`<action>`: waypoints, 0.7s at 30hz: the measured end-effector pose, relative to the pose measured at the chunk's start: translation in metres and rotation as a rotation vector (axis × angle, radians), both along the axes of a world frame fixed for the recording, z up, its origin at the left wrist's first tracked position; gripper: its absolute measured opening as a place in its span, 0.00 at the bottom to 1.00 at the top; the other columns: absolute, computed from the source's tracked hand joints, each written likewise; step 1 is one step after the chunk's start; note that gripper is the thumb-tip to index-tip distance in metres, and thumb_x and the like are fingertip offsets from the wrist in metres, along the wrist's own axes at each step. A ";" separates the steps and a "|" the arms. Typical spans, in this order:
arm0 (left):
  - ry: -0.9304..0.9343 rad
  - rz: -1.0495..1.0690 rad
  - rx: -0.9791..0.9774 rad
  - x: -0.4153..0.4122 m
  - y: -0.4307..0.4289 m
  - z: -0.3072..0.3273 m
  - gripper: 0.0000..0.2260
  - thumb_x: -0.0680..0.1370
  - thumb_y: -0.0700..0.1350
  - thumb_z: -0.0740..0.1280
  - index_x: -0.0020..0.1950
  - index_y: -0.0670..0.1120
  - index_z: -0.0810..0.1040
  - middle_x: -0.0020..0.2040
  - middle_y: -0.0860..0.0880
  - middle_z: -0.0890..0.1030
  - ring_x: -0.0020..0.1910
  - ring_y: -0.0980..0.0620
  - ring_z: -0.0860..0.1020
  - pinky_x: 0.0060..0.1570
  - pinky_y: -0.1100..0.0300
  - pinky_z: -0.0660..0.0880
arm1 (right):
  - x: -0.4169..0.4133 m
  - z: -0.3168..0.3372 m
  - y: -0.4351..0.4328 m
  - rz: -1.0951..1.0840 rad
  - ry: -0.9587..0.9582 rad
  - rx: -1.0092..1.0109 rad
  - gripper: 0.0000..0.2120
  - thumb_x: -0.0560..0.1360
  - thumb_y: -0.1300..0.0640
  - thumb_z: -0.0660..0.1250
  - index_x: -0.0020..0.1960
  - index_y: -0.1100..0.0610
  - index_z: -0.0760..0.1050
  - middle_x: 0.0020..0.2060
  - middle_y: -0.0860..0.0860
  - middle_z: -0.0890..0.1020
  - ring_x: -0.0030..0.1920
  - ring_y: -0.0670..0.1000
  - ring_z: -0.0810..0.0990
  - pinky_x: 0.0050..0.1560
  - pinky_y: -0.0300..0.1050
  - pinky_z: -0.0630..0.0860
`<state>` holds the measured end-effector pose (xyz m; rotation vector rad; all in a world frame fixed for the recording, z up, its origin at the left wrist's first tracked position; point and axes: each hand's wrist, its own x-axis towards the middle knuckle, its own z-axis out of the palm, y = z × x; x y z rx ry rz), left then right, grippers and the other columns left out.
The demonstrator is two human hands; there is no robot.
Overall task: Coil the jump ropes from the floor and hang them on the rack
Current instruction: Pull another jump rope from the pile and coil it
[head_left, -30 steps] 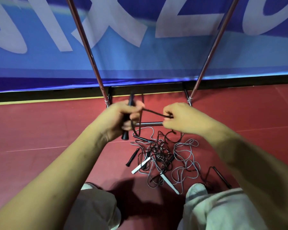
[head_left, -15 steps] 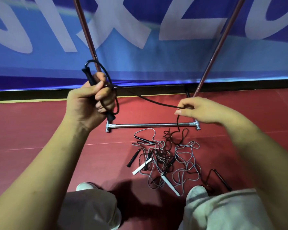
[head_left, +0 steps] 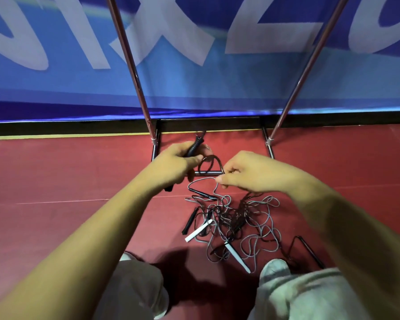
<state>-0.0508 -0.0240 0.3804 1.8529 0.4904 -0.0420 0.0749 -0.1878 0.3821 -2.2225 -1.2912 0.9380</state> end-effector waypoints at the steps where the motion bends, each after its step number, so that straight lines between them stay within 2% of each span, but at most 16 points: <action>1: -0.006 0.013 -0.031 -0.001 0.001 0.001 0.07 0.82 0.39 0.63 0.54 0.45 0.80 0.27 0.58 0.75 0.27 0.54 0.69 0.25 0.64 0.61 | 0.001 0.003 -0.001 -0.025 -0.002 0.011 0.15 0.77 0.48 0.67 0.38 0.57 0.81 0.20 0.47 0.67 0.24 0.50 0.65 0.28 0.41 0.64; 3: -0.025 0.003 -0.103 -0.003 0.003 0.006 0.08 0.82 0.44 0.63 0.51 0.43 0.81 0.26 0.57 0.75 0.26 0.56 0.64 0.26 0.63 0.58 | 0.006 0.009 -0.004 -0.070 -0.002 0.043 0.13 0.78 0.49 0.67 0.39 0.55 0.83 0.19 0.46 0.66 0.25 0.49 0.64 0.27 0.41 0.62; 6: -0.010 -0.071 -0.214 -0.002 -0.001 0.007 0.19 0.78 0.55 0.64 0.51 0.38 0.79 0.31 0.51 0.80 0.27 0.54 0.62 0.27 0.61 0.55 | 0.005 0.012 -0.004 -0.060 -0.013 0.043 0.13 0.78 0.49 0.67 0.40 0.54 0.83 0.18 0.45 0.66 0.23 0.45 0.62 0.27 0.41 0.60; 7: 0.005 -0.088 -0.245 -0.002 -0.001 0.005 0.19 0.77 0.54 0.66 0.50 0.36 0.77 0.29 0.50 0.78 0.26 0.54 0.61 0.26 0.62 0.54 | 0.002 0.012 -0.004 -0.042 -0.023 0.024 0.13 0.78 0.49 0.67 0.39 0.54 0.82 0.18 0.45 0.66 0.22 0.45 0.63 0.27 0.40 0.61; 9: 0.028 -0.115 -0.276 -0.001 -0.002 0.005 0.11 0.78 0.46 0.67 0.46 0.37 0.78 0.25 0.50 0.74 0.23 0.54 0.60 0.24 0.63 0.52 | 0.000 0.010 -0.005 -0.025 -0.018 -0.011 0.13 0.78 0.49 0.66 0.39 0.55 0.81 0.18 0.45 0.69 0.20 0.44 0.68 0.29 0.41 0.67; 10: 0.027 -0.121 -0.301 0.000 -0.003 0.006 0.08 0.79 0.42 0.65 0.44 0.39 0.79 0.26 0.49 0.75 0.22 0.54 0.59 0.24 0.63 0.51 | 0.002 0.009 -0.007 -0.036 -0.014 -0.009 0.13 0.78 0.50 0.66 0.40 0.56 0.81 0.18 0.45 0.70 0.21 0.44 0.71 0.30 0.40 0.69; 12: -0.026 -0.053 -0.396 0.001 0.000 0.007 0.10 0.80 0.37 0.61 0.42 0.41 0.78 0.31 0.45 0.80 0.22 0.55 0.58 0.24 0.63 0.49 | 0.010 0.008 -0.012 -0.071 -0.029 0.024 0.14 0.78 0.50 0.68 0.39 0.58 0.79 0.21 0.46 0.72 0.23 0.45 0.71 0.30 0.40 0.68; 15: -0.190 0.057 -0.643 -0.001 0.015 0.007 0.09 0.78 0.38 0.60 0.42 0.42 0.77 0.28 0.50 0.73 0.22 0.59 0.58 0.23 0.65 0.49 | 0.026 0.003 -0.017 -0.118 -0.119 0.035 0.14 0.77 0.51 0.67 0.37 0.58 0.76 0.25 0.47 0.73 0.26 0.46 0.70 0.31 0.42 0.68; 18: -0.368 0.092 -0.865 -0.004 0.023 0.013 0.10 0.75 0.40 0.60 0.39 0.44 0.80 0.27 0.53 0.65 0.24 0.59 0.55 0.24 0.65 0.48 | 0.042 -0.004 -0.022 -0.211 -0.122 -0.005 0.12 0.79 0.52 0.65 0.41 0.57 0.77 0.23 0.44 0.72 0.22 0.39 0.70 0.23 0.31 0.66; 21: -0.483 0.181 -0.968 -0.008 0.030 0.014 0.12 0.75 0.42 0.58 0.37 0.45 0.80 0.26 0.54 0.64 0.26 0.56 0.53 0.24 0.64 0.48 | 0.049 -0.013 -0.030 -0.183 -0.108 -0.086 0.08 0.80 0.53 0.64 0.44 0.53 0.77 0.28 0.45 0.73 0.23 0.35 0.70 0.26 0.28 0.65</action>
